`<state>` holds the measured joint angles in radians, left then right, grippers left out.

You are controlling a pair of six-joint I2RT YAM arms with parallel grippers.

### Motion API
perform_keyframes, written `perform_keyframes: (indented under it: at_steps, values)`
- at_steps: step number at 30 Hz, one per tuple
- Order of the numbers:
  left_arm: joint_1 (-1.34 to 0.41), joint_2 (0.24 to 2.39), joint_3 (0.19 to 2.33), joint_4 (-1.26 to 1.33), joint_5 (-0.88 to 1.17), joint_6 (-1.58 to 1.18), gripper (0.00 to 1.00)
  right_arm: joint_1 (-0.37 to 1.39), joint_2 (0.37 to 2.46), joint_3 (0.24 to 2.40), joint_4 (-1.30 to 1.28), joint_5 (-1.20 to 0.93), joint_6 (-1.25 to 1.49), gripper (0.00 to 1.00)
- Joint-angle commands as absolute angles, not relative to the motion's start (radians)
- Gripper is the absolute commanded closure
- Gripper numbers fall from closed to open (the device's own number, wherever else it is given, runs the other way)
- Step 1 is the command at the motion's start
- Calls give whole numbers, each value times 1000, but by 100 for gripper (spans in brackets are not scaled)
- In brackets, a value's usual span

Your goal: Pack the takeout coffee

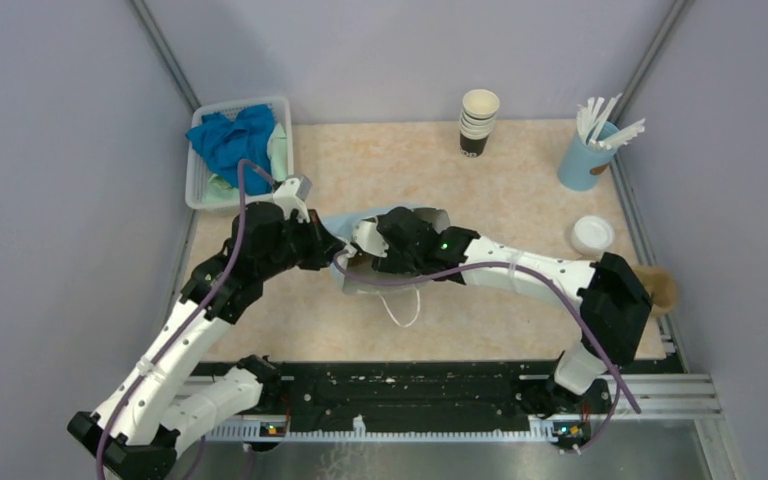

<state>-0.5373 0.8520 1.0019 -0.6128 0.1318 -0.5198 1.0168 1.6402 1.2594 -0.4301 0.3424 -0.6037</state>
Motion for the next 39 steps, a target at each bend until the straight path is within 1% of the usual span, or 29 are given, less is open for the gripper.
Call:
perform_keyframes:
  at_steps: [1, 6, 10, 17, 18, 19, 30, 33, 36, 39]
  values:
    - [-542, 872, 1087, -626, 230, -590, 100, 1036, 1569, 1326, -554, 337, -531, 36]
    - [-541, 908, 1166, -705, 268, -630, 100, 1048, 1542, 1355, -687, 296, -491, 36]
    - [-541, 938, 1221, -793, 273, -667, 100, 1058, 1536, 1404, -760, 267, -441, 34]
    - [-541, 949, 1234, -866, 199, -752, 100, 1072, 1575, 1560, -879, 228, -349, 17]
    - [-541, 948, 1235, -870, 183, -763, 100, 1077, 1573, 1579, -896, 234, -343, 5]
    - [-541, 949, 1234, -871, 172, -770, 100, 1083, 1568, 1592, -910, 240, -336, 2]
    - [-541, 999, 1254, -859, 139, -784, 100, 1115, 1509, 1754, -1083, 217, -247, 1]
    - [-540, 1025, 1267, -832, 157, -776, 100, 1115, 1488, 1706, -1036, 202, -248, 1]
    - [-541, 1060, 1291, -812, 184, -767, 100, 1115, 1489, 1655, -989, 158, -249, 7]
    - [-541, 1087, 1323, -807, 197, -772, 100, 1115, 1486, 1616, -944, 93, -240, 9]
